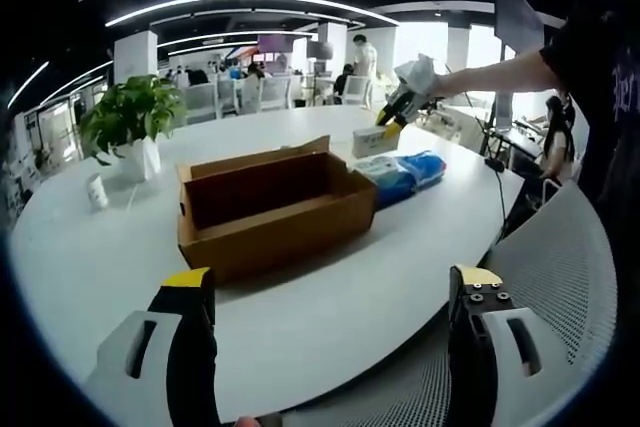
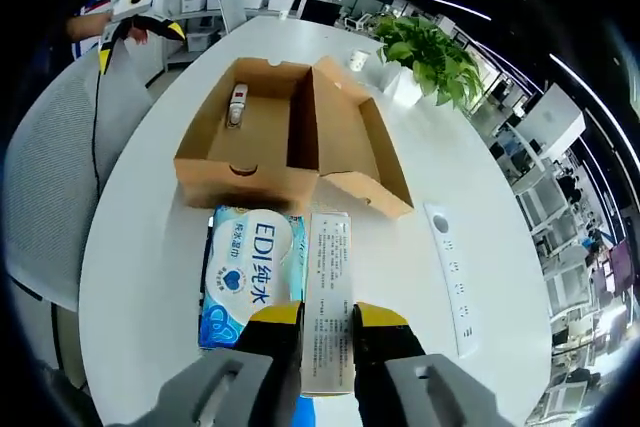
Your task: Operate the shoe box by opening the lid, removing the specified soft item, and placing it in the target area until the item is outside and the box remains undamaged.
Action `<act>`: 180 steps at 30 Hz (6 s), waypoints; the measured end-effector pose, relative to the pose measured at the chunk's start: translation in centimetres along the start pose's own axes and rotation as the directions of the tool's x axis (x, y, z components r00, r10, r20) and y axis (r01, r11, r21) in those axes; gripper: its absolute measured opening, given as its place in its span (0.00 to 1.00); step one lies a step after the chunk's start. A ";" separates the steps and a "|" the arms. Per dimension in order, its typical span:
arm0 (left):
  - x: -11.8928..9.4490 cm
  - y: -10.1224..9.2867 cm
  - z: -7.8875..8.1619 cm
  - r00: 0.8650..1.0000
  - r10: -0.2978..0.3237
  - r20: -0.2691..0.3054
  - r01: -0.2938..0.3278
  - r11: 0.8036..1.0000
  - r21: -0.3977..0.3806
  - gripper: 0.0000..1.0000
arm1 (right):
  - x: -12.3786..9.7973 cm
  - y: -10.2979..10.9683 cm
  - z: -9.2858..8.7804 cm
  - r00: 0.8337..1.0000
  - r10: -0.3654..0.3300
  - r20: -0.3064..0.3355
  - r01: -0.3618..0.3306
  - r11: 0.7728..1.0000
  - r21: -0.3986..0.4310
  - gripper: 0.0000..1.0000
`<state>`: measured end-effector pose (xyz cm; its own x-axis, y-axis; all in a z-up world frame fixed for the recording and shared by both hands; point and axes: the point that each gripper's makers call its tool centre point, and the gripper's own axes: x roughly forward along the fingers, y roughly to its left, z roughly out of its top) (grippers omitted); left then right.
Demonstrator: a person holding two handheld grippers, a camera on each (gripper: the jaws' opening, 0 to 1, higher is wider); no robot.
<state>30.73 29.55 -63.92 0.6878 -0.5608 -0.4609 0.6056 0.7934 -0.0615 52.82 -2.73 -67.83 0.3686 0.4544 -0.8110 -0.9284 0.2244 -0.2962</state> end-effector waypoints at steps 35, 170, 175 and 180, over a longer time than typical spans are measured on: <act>0.0 0.1 -0.3 1.000 0.003 -0.014 -0.003 1.000 -0.007 0.96 | 0.7 -1.2 -4.7 0.992 0.003 -0.126 -0.005 1.000 -0.016 0.14; 0.4 0.2 -1.0 0.998 0.005 -0.061 -0.006 1.000 -0.010 0.93 | 0.0 -2.1 -14.2 0.931 -0.034 -0.364 0.006 0.997 -0.078 0.24; 0.4 0.2 -0.9 0.998 0.007 -0.058 -0.007 1.000 -0.010 0.93 | -0.3 -2.1 -14.2 0.931 -0.039 -0.362 0.013 0.997 -0.072 0.25; 0.4 0.1 -0.9 0.999 0.006 -0.053 -0.007 1.000 -0.010 0.93 | -0.5 -2.2 -14.2 0.933 -0.043 -0.358 0.024 0.998 -0.057 0.25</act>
<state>30.69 29.61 -64.86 0.6691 -0.5426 -0.5079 0.5971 0.7993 -0.0675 53.98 -15.66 -73.90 0.3665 0.1061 -0.9244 -0.9206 0.1853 -0.3437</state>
